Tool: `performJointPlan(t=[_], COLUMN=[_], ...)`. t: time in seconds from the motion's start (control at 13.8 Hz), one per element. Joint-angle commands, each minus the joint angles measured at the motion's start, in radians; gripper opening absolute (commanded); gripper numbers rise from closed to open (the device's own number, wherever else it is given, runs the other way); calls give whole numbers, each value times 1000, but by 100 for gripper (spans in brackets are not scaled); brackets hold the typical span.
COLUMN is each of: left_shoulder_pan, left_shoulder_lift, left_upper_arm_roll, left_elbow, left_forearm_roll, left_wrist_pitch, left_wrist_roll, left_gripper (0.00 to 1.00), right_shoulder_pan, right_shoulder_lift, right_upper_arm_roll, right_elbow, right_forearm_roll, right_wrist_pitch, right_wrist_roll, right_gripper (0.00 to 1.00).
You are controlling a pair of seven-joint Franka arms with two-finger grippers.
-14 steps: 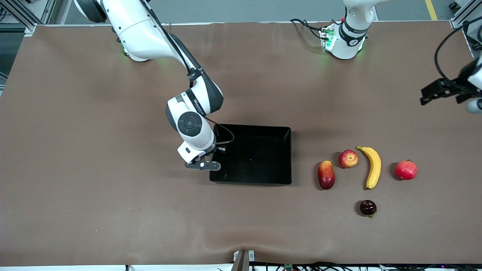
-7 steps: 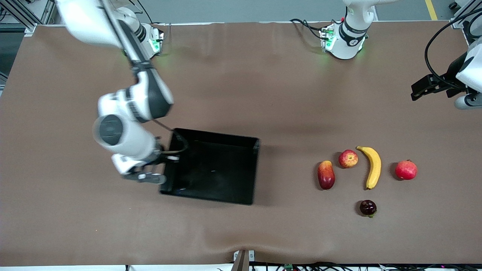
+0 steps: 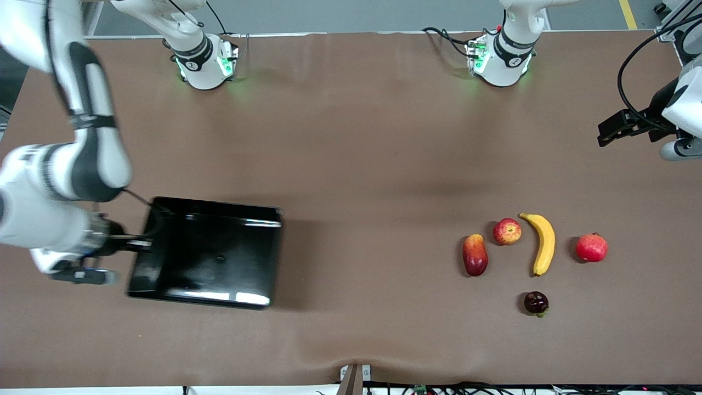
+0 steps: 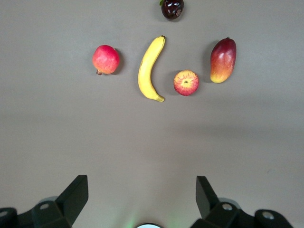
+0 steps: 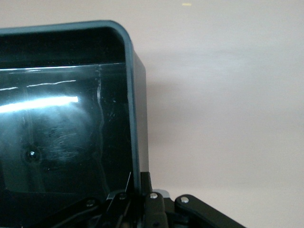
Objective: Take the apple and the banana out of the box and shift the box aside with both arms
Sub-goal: 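Slide the black box across the table toward the right arm's base side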
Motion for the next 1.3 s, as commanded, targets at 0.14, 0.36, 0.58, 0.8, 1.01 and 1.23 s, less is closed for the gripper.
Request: performJointPlan(t=[0.14,0.36,0.58,0.8,1.01,1.23], left_shoulder_pan=[3,3,9,18,18,18], left_shoulder_lift=[-37,-39,-37,-39,-37,-40], left_upper_arm_roll=[7,7,7,7,7,4], left_elbow=[-18,-18,-21,-21,-18,-18], left_forearm_roll=[-10,-12,-12,-12,-12,-13], left_wrist_pitch=[-7,-5,-5,-5,-5,-5], left_wrist_roll=[9,9,10,11,11,11], left_gripper=[100,100,100,100,100,100], right_shoulder_pan=[-153,-247,-298,-305,-305,-305], right_shoulder_lift=[9,59,115,133,135,133], right_upper_arm_roll=[23,23,25,25,25,25], right_elbow=[-33,-35,-35,-39,-48,-45], right_forearm_roll=[15,18,24,26,27,27], right_wrist_pitch=[4,82,142,159,159,148], right_wrist_roll=[-147,-316,-392,-396,-387,-387], right_gripper=[0,0,0,0,100,100])
